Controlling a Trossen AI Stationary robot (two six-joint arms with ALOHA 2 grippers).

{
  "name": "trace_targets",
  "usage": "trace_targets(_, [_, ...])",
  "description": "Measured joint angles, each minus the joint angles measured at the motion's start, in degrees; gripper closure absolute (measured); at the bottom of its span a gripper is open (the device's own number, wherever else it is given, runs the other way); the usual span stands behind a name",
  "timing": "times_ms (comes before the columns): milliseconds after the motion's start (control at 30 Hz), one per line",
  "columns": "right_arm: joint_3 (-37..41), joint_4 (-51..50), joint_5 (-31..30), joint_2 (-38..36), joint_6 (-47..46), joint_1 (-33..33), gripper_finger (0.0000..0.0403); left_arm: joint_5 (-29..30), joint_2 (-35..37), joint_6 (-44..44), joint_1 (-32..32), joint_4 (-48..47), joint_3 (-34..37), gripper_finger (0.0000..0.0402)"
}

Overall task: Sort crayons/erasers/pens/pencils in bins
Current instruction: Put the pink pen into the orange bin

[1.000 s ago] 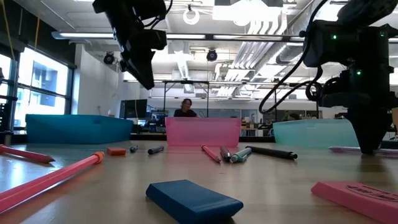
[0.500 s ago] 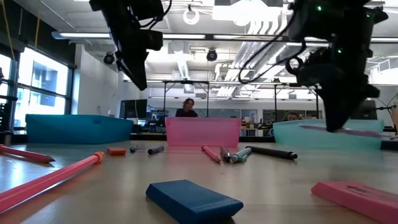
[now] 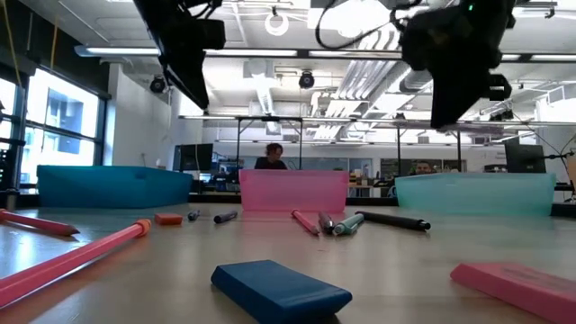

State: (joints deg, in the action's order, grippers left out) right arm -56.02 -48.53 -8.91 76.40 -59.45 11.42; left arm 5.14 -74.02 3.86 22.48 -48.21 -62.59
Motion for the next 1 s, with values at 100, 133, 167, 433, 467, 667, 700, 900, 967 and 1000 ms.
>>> trace_targets(100, [-0.67, -0.70, 0.01, 0.00, 1.02, 2.66, 0.0394, 0.03, 0.42, 2.35, -0.01, -0.01, 0.00, 0.0286])
trace_targets(133, [-0.67, -0.67, 0.05, 0.00, 1.51, 3.70, 0.0394, 0.03, 0.44, 3.66, -0.02, 0.00, 0.00, 0.0286])
trace_targets(167, [-0.51, -0.30, 0.14, -0.02, 1.78, 4.97, 0.0394, -0.11, 0.46, 5.00, -0.02, -0.02, 0.00, 0.0286])
trace_targets(433, [1.89, -0.16, -1.23, -0.12, -6.11, 16.87, 0.0394, -3.04, 0.46, 11.03, -0.40, 0.05, 0.00, 0.0286])
trace_targets(467, [1.89, -0.22, -1.32, -0.35, -7.48, 18.50, 0.0394, -2.94, 0.46, 11.78, -0.50, 0.20, 0.00, 0.0286])
trace_targets(667, [1.89, -2.48, -4.41, -1.76, -18.73, 29.38, 0.0394, -2.90, 0.46, 14.85, -0.85, 0.85, 0.00, 0.0286])
trace_targets(700, [1.89, -3.20, -5.07, -1.87, -21.01, 31.40, 0.0394, -2.94, 0.46, 15.73, -0.88, 0.83, 0.00, 0.0286])
trace_targets(900, [2.94, -8.17, -7.59, -1.63, -34.93, 41.87, 0.0394, -2.94, 0.46, 22.74, -2.66, -0.52, 0.02, 0.0286])
trace_targets(967, [4.59, -7.13, -7.61, -1.62, -39.02, 44.52, 0.0394, -2.95, 0.46, 24.58, -4.06, -0.55, 0.02, 0.0286])
trace_targets(1000, [5.52, -5.69, -7.63, -1.61, -40.70, 45.71, 0.0394, -2.96, 0.46, 25.33, -4.83, -0.63, 0.02, 0.0286])
